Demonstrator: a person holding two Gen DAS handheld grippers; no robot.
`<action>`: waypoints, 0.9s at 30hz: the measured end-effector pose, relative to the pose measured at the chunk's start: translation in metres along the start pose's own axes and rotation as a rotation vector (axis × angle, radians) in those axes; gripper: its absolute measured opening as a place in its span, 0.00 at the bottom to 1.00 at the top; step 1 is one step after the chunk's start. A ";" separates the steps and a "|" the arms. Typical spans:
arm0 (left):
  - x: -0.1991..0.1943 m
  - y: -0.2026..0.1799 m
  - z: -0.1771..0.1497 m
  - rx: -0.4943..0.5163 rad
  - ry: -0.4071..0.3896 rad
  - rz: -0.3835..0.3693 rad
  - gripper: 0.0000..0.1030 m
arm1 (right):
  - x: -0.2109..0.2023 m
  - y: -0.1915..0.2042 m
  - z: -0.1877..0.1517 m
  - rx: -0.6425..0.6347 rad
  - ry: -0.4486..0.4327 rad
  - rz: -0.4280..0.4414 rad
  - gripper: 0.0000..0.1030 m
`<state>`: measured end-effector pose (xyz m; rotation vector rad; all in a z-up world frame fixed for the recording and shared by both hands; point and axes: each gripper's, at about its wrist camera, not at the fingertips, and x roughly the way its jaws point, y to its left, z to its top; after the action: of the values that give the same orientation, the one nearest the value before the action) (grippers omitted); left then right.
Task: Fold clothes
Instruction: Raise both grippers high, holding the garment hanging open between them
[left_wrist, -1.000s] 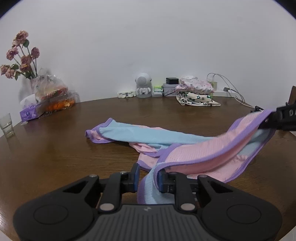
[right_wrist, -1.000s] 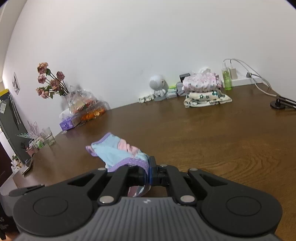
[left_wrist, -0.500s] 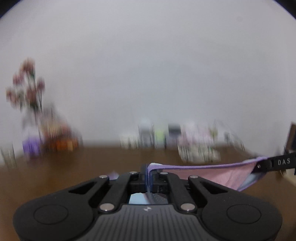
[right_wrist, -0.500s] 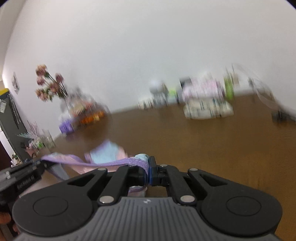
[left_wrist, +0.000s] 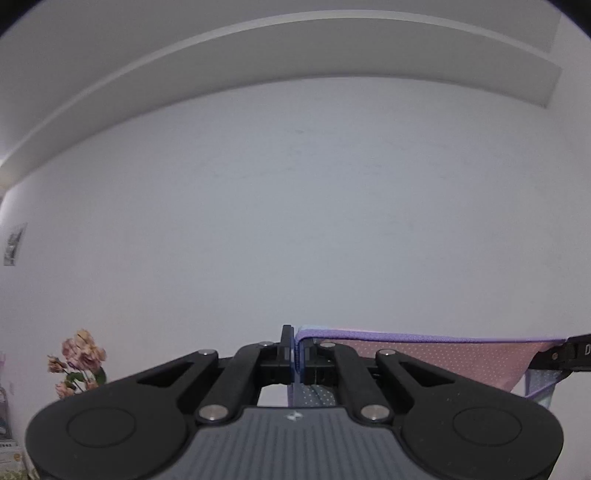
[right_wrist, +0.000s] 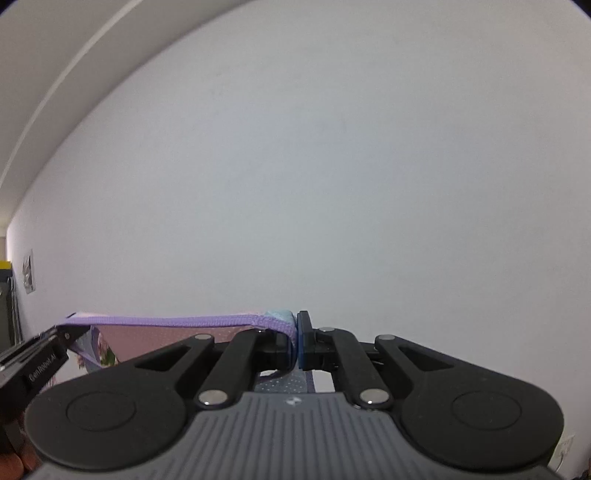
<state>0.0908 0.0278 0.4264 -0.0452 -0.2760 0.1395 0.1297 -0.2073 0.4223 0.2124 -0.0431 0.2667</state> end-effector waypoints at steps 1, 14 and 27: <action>0.002 0.001 0.000 -0.004 0.018 0.004 0.01 | 0.001 0.003 0.002 -0.008 0.006 -0.011 0.02; -0.003 0.011 -0.015 -0.154 0.004 0.031 0.01 | 0.006 0.016 -0.009 0.039 -0.036 -0.043 0.02; 0.028 0.015 -0.054 -0.063 0.014 0.107 0.01 | 0.072 0.023 -0.035 -0.011 0.113 -0.096 0.03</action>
<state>0.1302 0.0456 0.3805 -0.1237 -0.2637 0.2363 0.1939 -0.1598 0.3983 0.1874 0.0774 0.1829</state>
